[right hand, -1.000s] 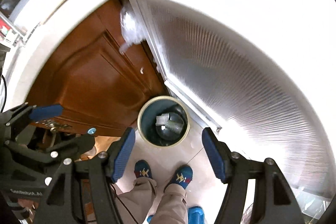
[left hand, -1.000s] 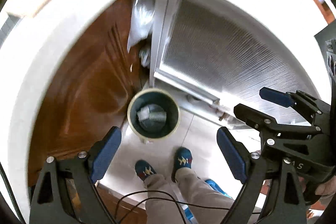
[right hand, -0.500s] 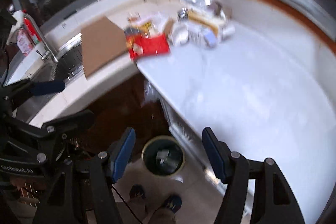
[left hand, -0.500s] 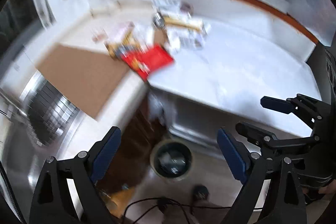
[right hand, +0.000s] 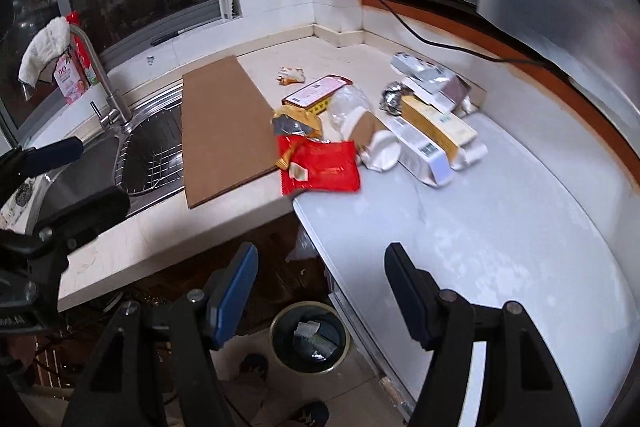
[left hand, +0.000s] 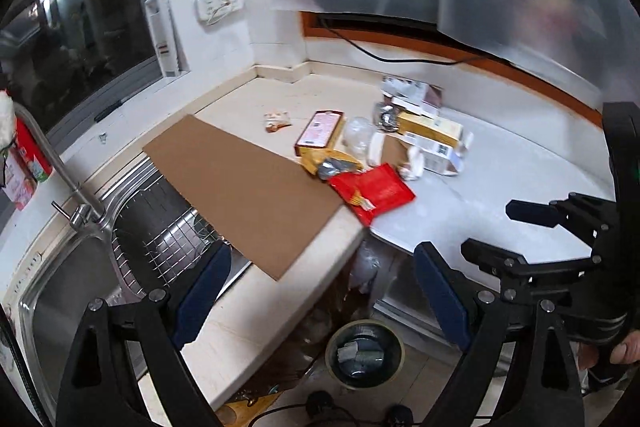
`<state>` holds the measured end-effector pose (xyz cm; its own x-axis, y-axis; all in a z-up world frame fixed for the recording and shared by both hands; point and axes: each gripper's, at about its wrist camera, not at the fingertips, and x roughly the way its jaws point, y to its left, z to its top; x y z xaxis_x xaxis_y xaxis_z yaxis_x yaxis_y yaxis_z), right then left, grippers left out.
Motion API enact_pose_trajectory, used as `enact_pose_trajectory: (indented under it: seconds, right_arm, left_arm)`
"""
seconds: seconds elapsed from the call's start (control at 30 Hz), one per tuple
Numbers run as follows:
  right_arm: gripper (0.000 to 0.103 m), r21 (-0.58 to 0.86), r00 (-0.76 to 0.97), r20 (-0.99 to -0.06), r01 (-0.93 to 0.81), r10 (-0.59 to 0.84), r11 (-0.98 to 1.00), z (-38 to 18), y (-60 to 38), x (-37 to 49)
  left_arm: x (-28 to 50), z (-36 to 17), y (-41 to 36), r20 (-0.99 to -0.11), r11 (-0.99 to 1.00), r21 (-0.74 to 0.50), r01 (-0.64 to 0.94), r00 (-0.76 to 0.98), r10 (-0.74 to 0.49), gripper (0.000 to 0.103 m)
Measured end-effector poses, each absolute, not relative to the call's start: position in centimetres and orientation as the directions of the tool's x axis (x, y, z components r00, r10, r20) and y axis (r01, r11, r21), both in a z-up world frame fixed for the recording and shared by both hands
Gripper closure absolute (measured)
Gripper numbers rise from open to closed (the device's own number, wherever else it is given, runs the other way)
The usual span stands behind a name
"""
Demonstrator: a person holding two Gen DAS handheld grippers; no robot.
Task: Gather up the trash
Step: 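Raise both tools back toward the counter trash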
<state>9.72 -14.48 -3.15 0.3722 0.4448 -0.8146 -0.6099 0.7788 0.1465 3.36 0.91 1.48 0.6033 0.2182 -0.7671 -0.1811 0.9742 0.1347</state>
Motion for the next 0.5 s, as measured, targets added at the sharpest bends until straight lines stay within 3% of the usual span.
enact_pose_trajectory:
  seconds: [0.23,0.4,0.5]
  right_arm:
    - [0.037,0.085,0.366,-0.847,-0.622,0.385,0.778,-4.2,-10.1,10.3]
    - [0.051,0.048,0.363,-0.871,-0.608,0.331,0.792,-5.3,-7.3,11.0]
    - [0.052,0.027,0.353,-0.887,-0.604,0.297,0.797,-6.1,-5.7,11.2]
  left_arm:
    - [5.6,0.4,5.3,-0.79,0.984,0.087,-0.153,0.591,0.161,0.012]
    - [7.7,-0.8,8.0,-0.809,0.99,0.069,-0.123,0.573,0.128,0.012]
    - [8.9,-1.7,9.6,-0.827,0.994,0.044,-0.103,0.555,0.094,0.012]
